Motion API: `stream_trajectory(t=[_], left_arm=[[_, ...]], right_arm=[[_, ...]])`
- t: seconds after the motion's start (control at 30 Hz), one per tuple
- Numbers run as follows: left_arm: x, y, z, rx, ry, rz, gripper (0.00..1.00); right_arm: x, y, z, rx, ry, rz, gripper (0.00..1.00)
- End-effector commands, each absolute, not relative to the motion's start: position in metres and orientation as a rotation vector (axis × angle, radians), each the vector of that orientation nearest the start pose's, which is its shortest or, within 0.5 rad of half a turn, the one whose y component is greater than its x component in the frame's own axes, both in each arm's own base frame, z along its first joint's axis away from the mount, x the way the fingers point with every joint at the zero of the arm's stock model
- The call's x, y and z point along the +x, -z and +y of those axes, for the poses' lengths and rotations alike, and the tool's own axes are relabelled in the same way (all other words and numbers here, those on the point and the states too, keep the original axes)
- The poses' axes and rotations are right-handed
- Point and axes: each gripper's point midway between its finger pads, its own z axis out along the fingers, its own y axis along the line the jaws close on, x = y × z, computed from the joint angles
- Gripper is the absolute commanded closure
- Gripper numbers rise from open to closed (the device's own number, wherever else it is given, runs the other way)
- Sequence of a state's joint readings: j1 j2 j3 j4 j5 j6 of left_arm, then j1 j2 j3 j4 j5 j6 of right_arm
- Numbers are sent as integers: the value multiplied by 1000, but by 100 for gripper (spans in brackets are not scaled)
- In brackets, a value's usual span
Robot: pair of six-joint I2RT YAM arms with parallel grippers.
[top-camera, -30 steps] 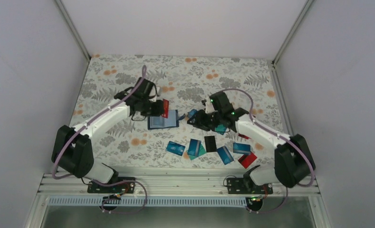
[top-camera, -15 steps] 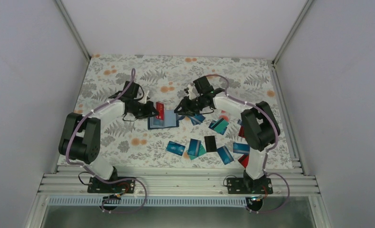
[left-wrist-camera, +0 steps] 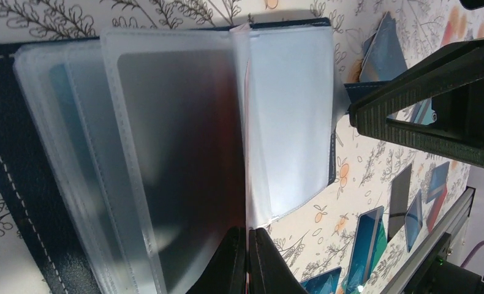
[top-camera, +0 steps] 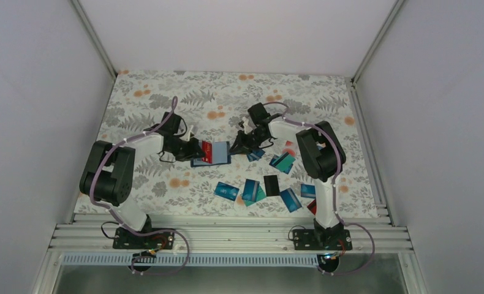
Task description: Put the credit cards into the card holder
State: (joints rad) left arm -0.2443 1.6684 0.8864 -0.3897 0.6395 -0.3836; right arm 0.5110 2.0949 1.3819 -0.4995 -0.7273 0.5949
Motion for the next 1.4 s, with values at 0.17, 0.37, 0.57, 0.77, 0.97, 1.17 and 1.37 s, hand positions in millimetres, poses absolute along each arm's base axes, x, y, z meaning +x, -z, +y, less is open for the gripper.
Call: stream_trajectory(t=[0.17, 0.37, 0.57, 0.77, 0.97, 1.17, 1.37], left_arm=[[310, -43, -186, -37, 1095, 2783, 98], [313, -37, -185, -57, 1074, 2833, 98], [315, -42, -187, -55, 1083, 2841, 98], [319, -61, -187, -47, 1074, 2829, 98], [318, -66, -188, -38, 1088, 2827, 98], [318, -63, -189, -42, 1098, 2831, 98], [320, -61, -193, -47, 1131, 2829, 98]], right_arm=[[320, -5, 300, -100, -1172, 3054, 90], [318, 3, 297, -104, -1154, 3065, 91], [319, -5, 298, -125, -1159, 3050, 91], [327, -36, 301, -197, -1156, 2977, 89], [329, -62, 308, -259, -1224, 2916, 81], [331, -67, 316, -295, -1296, 2897, 78], [337, -59, 322, -274, -1325, 2905, 80]])
